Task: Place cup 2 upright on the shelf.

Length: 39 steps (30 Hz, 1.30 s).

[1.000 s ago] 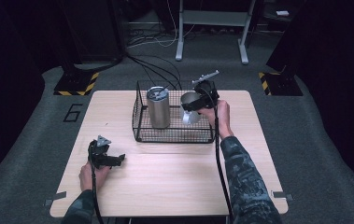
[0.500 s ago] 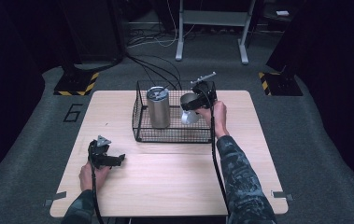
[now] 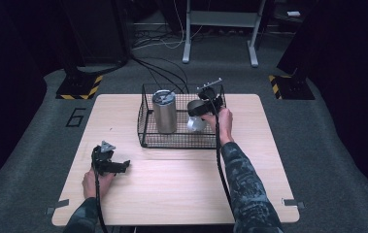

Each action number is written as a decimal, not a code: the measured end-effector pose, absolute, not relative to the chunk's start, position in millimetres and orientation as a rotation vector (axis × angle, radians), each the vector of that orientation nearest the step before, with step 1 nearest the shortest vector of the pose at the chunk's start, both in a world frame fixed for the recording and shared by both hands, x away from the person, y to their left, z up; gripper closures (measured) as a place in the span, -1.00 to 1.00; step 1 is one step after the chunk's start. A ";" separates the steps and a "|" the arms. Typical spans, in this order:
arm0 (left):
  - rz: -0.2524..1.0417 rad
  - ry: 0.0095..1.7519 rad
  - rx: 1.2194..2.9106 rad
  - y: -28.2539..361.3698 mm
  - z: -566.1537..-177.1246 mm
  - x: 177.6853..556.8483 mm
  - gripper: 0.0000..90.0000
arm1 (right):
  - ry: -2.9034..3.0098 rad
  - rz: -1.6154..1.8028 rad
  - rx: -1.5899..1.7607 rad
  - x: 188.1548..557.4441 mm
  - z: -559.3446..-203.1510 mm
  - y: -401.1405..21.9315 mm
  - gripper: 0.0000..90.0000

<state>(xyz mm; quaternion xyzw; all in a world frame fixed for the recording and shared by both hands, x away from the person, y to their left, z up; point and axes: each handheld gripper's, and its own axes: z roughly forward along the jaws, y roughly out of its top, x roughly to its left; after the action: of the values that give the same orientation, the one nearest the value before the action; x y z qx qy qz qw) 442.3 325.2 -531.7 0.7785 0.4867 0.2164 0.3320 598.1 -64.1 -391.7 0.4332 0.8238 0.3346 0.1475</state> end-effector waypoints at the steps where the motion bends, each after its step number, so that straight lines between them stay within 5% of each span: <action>1: 0.566 1.272 2.034 325.2 -531.7 442.3 -0.99 | 2.365 0.958 1.250 598.6 -392.8 -63.7 -0.87; 39: 0.562 1.271 2.036 325.3 -531.5 442.3 -1.00 | 2.347 0.900 1.382 604.2 -421.1 -48.7 -0.88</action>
<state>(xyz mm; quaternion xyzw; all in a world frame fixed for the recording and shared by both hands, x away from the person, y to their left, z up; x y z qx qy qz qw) 442.3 325.3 -531.5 0.7792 0.4864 0.2151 0.3316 604.2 -48.7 -421.1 0.4773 0.8106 0.3109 0.1359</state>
